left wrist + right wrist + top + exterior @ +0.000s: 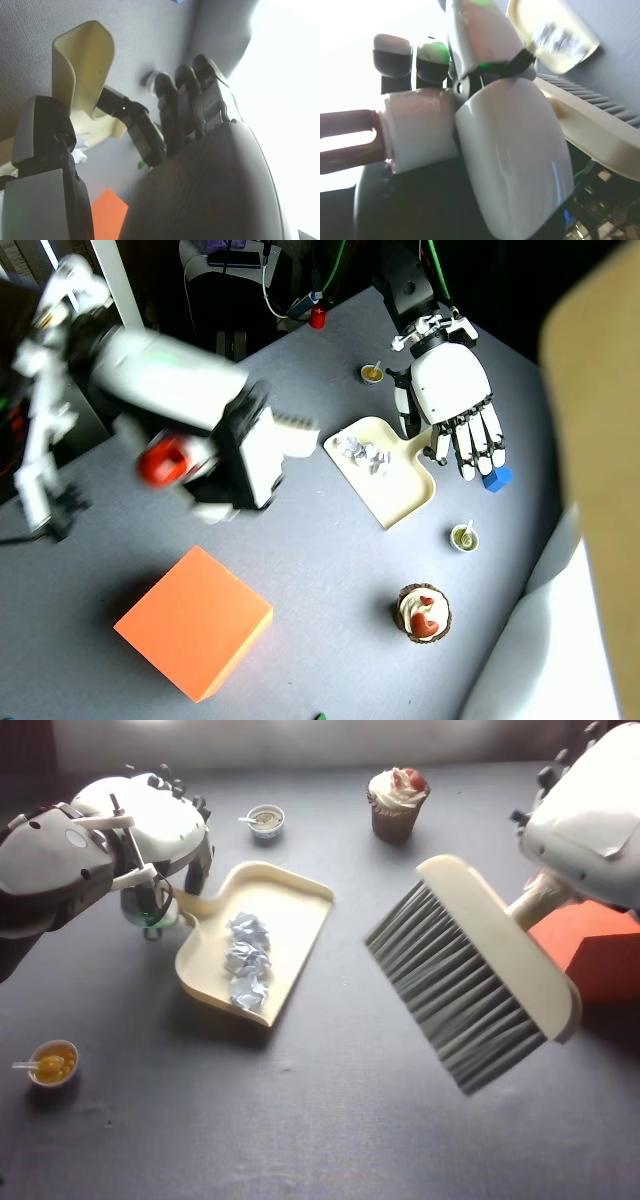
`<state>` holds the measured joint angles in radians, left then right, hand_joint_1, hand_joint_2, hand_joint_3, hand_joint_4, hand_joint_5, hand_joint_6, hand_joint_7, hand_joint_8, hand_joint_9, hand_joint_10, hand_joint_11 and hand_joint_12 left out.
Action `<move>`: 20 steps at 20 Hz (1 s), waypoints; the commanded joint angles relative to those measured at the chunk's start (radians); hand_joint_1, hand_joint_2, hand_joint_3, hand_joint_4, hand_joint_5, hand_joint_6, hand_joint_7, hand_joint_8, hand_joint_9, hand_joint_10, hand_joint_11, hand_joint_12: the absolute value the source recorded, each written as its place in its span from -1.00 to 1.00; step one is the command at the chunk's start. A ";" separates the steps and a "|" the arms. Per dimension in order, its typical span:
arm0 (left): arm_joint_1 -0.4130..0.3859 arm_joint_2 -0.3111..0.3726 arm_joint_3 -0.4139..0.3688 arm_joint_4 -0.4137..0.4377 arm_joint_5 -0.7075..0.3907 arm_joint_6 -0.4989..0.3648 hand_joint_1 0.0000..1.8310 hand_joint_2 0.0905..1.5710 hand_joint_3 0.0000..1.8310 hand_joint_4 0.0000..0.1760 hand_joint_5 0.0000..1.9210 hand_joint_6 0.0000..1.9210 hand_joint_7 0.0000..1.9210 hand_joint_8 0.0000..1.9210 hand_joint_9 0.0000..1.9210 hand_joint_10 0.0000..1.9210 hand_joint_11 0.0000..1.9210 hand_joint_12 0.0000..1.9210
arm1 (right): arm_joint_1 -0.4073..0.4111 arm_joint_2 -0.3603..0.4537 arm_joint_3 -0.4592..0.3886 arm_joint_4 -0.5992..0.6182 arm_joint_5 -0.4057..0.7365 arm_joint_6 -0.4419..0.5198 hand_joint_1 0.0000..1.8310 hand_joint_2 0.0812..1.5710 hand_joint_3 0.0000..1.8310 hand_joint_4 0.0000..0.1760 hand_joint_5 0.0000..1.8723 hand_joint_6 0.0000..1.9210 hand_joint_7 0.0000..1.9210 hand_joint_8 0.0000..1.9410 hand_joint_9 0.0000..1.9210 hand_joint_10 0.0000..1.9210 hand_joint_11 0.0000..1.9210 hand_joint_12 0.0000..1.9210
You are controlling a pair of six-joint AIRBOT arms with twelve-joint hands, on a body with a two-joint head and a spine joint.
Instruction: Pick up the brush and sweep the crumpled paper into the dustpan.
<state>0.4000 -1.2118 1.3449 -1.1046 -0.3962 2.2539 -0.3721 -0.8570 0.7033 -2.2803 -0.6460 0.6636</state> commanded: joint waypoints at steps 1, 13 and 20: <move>-0.008 0.011 0.002 0.032 -0.075 0.009 0.08 0.25 -1.00 -0.54 -0.19 -0.99 -0.71 -1.00 -0.81 -1.00 -0.99 -0.66 | 0.003 -0.004 0.001 -0.069 -0.124 -0.013 0.78 0.50 -1.00 0.99 0.08 1.00 0.18 1.00 0.14 1.00 0.10 1.00; -0.010 0.010 0.001 0.034 -0.079 0.009 0.06 0.16 -1.00 -0.02 -0.41 -0.99 -0.68 -1.00 -0.76 -1.00 -0.93 -0.62 | -0.035 -0.030 -0.002 0.049 -0.244 -0.027 0.21 0.29 -1.00 -1.00 -0.05 0.93 -0.05 1.00 -0.06 1.00 -0.14 1.00; -0.015 0.011 -0.003 0.030 -0.071 0.009 0.04 0.17 -1.00 0.05 -0.38 -0.99 -0.69 -0.99 -0.77 -1.00 -0.94 -0.59 | -0.051 -0.009 -0.062 0.049 -0.240 -0.092 -0.17 0.01 -1.00 -0.20 -0.41 1.00 -0.41 1.00 -0.51 1.00 -0.61 1.00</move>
<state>0.3992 -1.2106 1.3430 -1.1065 -0.3973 2.2547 -0.4290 -0.8726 0.6411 -2.1693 -0.8120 0.5774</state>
